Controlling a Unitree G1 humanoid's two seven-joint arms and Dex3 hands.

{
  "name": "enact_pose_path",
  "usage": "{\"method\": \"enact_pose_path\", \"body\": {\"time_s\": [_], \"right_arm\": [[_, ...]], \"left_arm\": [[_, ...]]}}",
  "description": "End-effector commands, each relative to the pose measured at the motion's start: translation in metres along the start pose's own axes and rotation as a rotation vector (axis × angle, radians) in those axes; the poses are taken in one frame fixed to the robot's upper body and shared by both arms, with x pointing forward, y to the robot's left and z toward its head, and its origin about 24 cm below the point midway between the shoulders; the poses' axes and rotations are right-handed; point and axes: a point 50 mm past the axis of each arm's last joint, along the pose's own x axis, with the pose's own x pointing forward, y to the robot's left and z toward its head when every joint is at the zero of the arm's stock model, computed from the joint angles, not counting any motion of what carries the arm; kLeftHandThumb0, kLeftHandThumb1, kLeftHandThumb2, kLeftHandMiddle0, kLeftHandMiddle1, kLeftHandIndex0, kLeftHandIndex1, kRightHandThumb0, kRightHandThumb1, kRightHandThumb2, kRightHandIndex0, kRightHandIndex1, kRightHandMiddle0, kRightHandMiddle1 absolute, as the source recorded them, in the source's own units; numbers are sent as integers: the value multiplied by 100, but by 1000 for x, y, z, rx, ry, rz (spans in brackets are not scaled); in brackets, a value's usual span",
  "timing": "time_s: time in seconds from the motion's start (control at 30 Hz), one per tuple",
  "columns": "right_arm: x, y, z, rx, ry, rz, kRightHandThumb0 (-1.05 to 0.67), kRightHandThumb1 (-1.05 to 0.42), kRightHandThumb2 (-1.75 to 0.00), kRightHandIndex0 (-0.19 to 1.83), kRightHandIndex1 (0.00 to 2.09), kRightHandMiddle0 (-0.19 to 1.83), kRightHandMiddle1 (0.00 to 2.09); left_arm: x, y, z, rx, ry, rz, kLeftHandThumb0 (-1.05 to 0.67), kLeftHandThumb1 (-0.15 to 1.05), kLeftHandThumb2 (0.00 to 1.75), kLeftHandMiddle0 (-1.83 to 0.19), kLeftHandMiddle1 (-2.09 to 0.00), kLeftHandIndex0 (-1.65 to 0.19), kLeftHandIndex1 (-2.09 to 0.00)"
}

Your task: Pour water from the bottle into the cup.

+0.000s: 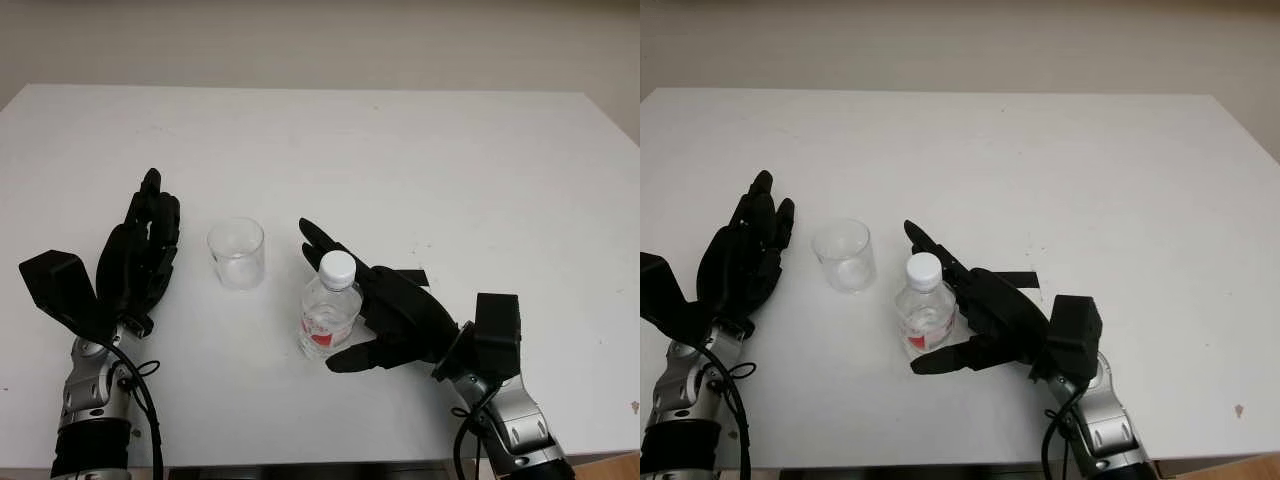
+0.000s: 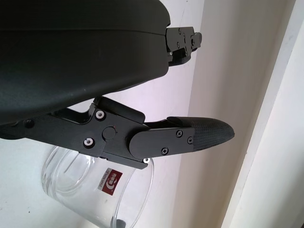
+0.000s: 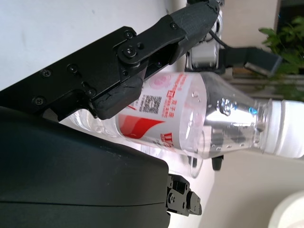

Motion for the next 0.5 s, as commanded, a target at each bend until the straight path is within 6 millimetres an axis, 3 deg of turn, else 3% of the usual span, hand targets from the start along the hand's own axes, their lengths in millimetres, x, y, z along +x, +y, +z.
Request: {"method": "enact_pose_path", "body": {"time_s": [0.0, 0.17, 0.3, 0.33, 0.37, 0.4, 0.43, 0.47], "right_arm": [[6, 1, 2, -12, -23, -2, -96, -84, -6, -19, 0, -19, 0], [10, 3, 2, 30, -41, -48, -92, -83, -5, -18, 1, -17, 1], [11, 2, 1, 56, -46, -51, -80, -81, -5, 15, 24, -2, 10], [11, 1, 0, 52, -45, -47, -79, -81, -5, 9, 46, -4, 22], [10, 1, 0, 48, -45, -44, -76, -80, -5, -2, 105, -11, 96], [10, 0, -1, 48, -35, -42, -74, -80, -5, -10, 131, -15, 125], [9, -1, -1, 44, -22, -38, -71, -79, -5, 4, 163, 2, 161], [9, -2, -1, 35, -7, -36, -69, -79, -5, 14, 177, 12, 174]], "left_arm": [[1, -2, 2, -4, -16, -6, -73, 105, 44, 11, -5, 10, -5], [2, -4, 2, -7, -24, -9, -73, 105, 44, 12, -5, 12, -4], [3, -7, 2, -16, -23, 7, -73, 105, 43, 10, -6, 10, -5], [3, -7, 2, -20, -23, 8, -73, 105, 43, 10, -6, 10, -5], [4, -7, 1, -23, -23, 9, -73, 105, 43, 11, -5, 10, -5], [4, -8, 2, -24, -24, 9, -74, 105, 42, 11, -5, 10, -5], [4, -8, 2, -23, -28, 7, -74, 105, 42, 11, -5, 11, -5], [4, -8, 2, -18, -32, 3, -74, 105, 43, 12, -5, 12, -5]]}}
